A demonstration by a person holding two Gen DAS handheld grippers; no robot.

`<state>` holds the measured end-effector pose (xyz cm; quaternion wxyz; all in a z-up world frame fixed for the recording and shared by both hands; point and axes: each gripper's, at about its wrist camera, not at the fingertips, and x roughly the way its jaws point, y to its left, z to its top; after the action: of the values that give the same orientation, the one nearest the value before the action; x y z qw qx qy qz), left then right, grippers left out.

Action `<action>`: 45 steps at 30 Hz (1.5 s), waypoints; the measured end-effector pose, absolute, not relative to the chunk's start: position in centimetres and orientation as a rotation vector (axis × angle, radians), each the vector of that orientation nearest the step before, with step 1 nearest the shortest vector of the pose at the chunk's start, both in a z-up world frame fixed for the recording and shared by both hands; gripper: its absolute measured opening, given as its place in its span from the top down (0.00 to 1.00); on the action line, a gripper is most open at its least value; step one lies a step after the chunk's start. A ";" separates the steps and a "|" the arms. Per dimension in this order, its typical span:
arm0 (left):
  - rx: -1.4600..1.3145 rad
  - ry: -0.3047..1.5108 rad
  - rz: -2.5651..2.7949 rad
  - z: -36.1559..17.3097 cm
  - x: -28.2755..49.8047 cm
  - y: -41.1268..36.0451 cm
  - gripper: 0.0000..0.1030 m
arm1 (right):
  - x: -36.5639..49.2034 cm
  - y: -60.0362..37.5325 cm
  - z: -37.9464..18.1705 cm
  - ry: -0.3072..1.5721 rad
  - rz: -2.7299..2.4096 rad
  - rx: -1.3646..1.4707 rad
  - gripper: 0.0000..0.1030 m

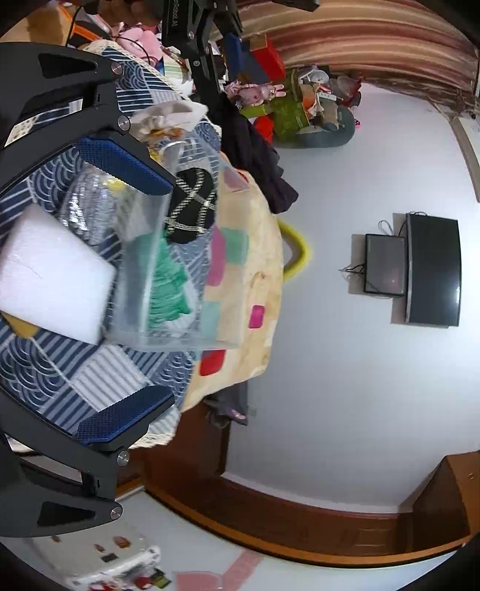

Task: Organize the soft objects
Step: 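Move the right tool to the white foam block while the left tool grasps the white cloth bag, then grasp and lift the white foam block with the right tool while the left tool lifts the cloth bag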

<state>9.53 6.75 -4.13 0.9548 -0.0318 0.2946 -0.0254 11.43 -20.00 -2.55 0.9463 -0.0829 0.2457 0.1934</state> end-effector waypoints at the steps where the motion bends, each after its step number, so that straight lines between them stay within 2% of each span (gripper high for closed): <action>1: -0.056 0.605 -0.048 -4.7 9.3 6.8 0.01 | 11.3 -20.0 -3.2 0.513 0.387 -0.168 0.00; 8: -0.035 0.694 -0.042 -9.1 9.6 6.4 0.01 | 11.0 -20.2 -7.0 0.617 0.353 -0.153 0.00; 15: -0.130 0.750 -0.053 -12.2 12.0 6.8 0.01 | 10.8 -21.2 -9.1 0.698 0.335 -0.134 0.00; 17: -0.161 0.763 -0.070 -12.5 12.8 6.8 0.04 | 11.0 -21.4 -9.5 0.720 0.338 -0.127 0.00; 19: -0.182 0.766 -0.084 -12.7 13.3 6.8 0.23 | 11.1 -21.3 -9.8 0.740 0.350 -0.113 0.00; 20: -0.183 0.772 -0.082 -12.8 13.5 6.7 0.27 | 11.0 -21.1 -10.0 0.751 0.358 -0.109 0.00; 22: -0.186 0.778 -0.076 -13.0 13.7 6.7 0.45 | 10.9 -20.6 -10.4 0.769 0.383 -0.111 0.00; 23: -0.194 0.781 -0.080 -13.2 13.7 6.8 0.50 | 10.8 -20.4 -10.5 0.771 0.389 -0.117 0.00; 24: -0.201 0.784 -0.083 -13.2 13.7 6.9 0.59 | 10.8 -20.2 -10.6 0.770 0.390 -0.124 0.00; 27: -0.206 0.779 -0.068 -13.3 13.1 7.2 0.67 | 10.4 -20.3 -10.6 0.754 0.377 -0.136 0.01; 29: -0.203 0.766 -0.054 -13.1 12.3 7.3 0.68 | 10.4 -20.7 -10.5 0.750 0.385 -0.120 0.03; 33: -0.206 0.749 -0.039 -12.5 10.9 7.6 0.68 | 10.5 -21.4 -10.7 0.774 0.404 -0.105 0.32; 39: -0.198 0.711 -0.042 -11.0 9.0 7.9 0.68 | 9.5 -21.9 -10.2 0.750 0.408 -0.097 0.51; 43: -0.170 0.695 -0.047 -10.3 8.2 7.1 0.68 | 8.8 -22.4 -9.4 0.712 0.406 -0.097 0.68; 45: -0.156 0.684 -0.050 -10.0 8.0 6.6 0.68 | 8.6 -22.7 -9.0 0.699 0.406 -0.086 0.71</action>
<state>7.99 6.61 -10.01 0.9387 -0.0766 0.3352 -0.0245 8.64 -22.70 -9.03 0.9186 -0.0418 0.3398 0.1974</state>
